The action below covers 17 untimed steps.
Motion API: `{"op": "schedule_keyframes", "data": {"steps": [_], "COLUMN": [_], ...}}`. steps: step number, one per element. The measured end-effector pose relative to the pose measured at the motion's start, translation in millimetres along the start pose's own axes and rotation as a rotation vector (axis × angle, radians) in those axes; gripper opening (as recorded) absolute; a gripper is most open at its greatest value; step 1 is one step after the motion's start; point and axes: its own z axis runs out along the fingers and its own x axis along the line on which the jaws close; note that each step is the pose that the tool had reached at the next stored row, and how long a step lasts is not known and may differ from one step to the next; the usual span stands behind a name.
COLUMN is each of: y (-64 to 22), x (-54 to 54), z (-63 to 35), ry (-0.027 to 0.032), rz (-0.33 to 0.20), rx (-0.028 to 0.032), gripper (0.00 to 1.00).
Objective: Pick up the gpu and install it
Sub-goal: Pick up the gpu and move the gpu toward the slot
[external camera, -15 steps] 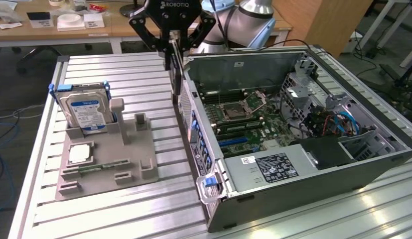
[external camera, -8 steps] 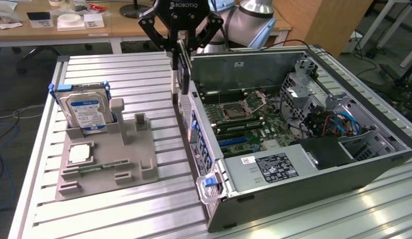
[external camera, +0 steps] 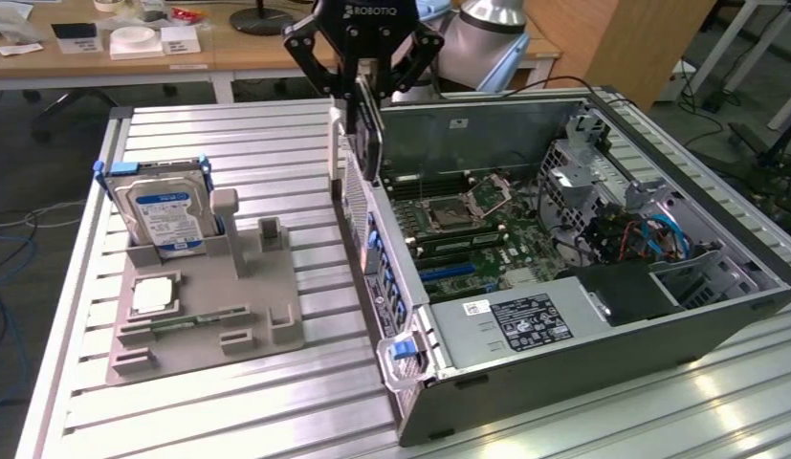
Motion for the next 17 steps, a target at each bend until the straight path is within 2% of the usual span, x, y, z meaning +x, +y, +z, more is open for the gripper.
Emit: {"op": "schedule_keyframes", "data": {"steps": [3, 4, 6, 7, 8, 17], "y": [0.1, 0.2, 0.3, 0.4, 0.3, 0.9], "x": [-4.2, -5.5, -8.5, -9.6, -10.8, -29.1], "z": [0.1, 0.1, 0.1, 0.2, 0.2, 0.8], "ry": [-0.0002, -0.0002, -0.0011, -0.0015, -0.0018, -0.0018], "rz": [0.000, 0.000, 0.000, 0.000, 0.000, 0.000], "rx": [0.0009, 0.0053, 0.0316, 0.0485, 0.0581, 0.0585], "gripper": [0.28, 0.28, 0.28, 0.28, 0.28, 0.28]}}
